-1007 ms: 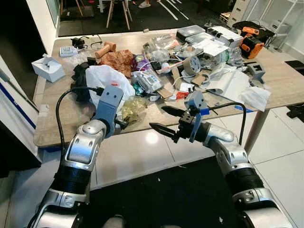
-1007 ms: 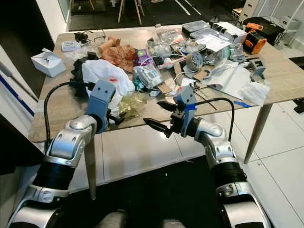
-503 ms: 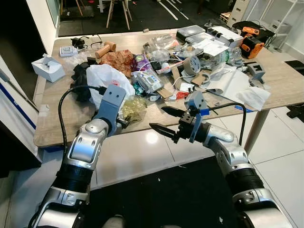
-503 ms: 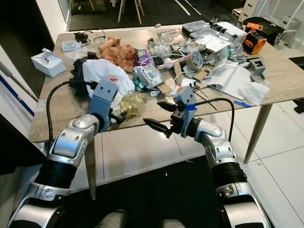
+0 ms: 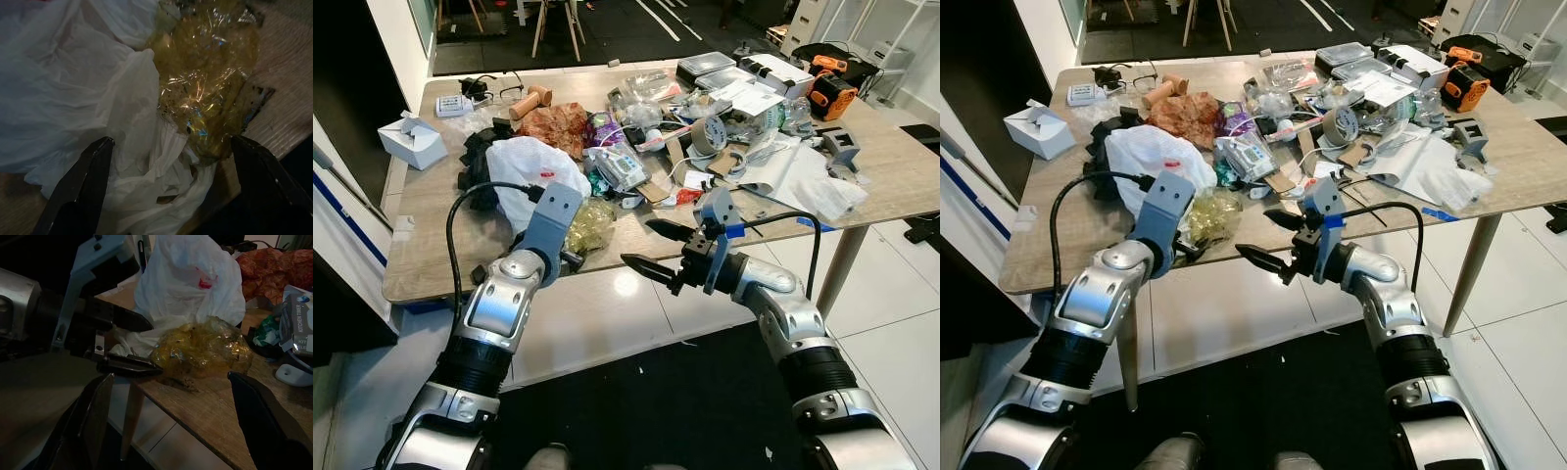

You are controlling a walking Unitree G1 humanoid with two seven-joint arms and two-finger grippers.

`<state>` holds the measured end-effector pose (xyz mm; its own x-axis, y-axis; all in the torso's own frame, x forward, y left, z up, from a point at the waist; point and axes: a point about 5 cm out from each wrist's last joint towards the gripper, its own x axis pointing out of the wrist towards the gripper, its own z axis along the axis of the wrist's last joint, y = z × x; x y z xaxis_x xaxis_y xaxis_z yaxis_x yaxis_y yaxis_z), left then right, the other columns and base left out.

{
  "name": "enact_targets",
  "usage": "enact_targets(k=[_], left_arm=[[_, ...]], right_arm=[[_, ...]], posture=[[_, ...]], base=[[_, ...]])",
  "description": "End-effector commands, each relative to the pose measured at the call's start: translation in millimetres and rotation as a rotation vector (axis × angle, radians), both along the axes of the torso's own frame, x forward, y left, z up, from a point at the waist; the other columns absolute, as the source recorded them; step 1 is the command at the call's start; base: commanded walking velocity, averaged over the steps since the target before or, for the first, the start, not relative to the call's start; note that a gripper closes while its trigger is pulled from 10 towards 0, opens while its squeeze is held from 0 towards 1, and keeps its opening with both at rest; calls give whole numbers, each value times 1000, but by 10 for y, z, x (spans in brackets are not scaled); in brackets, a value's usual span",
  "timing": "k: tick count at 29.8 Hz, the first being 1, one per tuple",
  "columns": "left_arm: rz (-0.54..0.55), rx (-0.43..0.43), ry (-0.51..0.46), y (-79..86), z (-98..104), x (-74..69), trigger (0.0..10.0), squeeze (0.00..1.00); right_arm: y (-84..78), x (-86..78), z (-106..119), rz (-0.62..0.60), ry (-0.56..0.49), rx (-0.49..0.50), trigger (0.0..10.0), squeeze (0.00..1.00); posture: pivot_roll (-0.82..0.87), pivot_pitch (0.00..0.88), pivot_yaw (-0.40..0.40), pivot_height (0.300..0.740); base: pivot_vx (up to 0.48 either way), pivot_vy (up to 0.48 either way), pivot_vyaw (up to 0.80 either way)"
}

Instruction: Picking trash to rubbish bin

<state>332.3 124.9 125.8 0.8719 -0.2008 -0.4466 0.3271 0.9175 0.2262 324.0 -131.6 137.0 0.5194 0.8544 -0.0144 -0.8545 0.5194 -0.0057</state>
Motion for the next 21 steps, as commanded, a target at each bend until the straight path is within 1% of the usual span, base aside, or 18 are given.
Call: enact_targets(k=[1, 3, 4, 6, 7, 21], left_arm=[[-10, 11, 7, -26, -30, -3, 10000, 0], [-19, 5, 15, -44, -52, -4, 10000, 0], [-27, 3, 23, -55, -79, -8, 3843, 0], [-30, 5, 25, -57, -89, -10, 3843, 0], [-29, 10, 26, -49, -98, -12, 0, 0], [-28, 16, 26, -28, -118, -7, 0, 0]], right_arm=[[-4, -13, 4, -1, 0, 0, 10000, 0], [-4, -13, 4, -1, 0, 1, 10000, 0], [-3, -14, 4, -1, 0, 1, 10000, 0], [-3, -15, 4, -2, 0, 1, 10000, 0], [-3, -16, 5, -2, 0, 1, 10000, 0], [2, -14, 3, -3, 0, 0, 10000, 0]], posture=[[-41, 0, -48, 740], [-41, 0, -48, 740], [-42, 0, -48, 740], [-42, 0, -48, 740], [-42, 0, -48, 740], [-43, 0, -48, 740]], base=[[0, 0, 0], [0, 0, 0], [0, 0, 0], [0, 0, 0], [0, 0, 0], [0, 0, 0]])
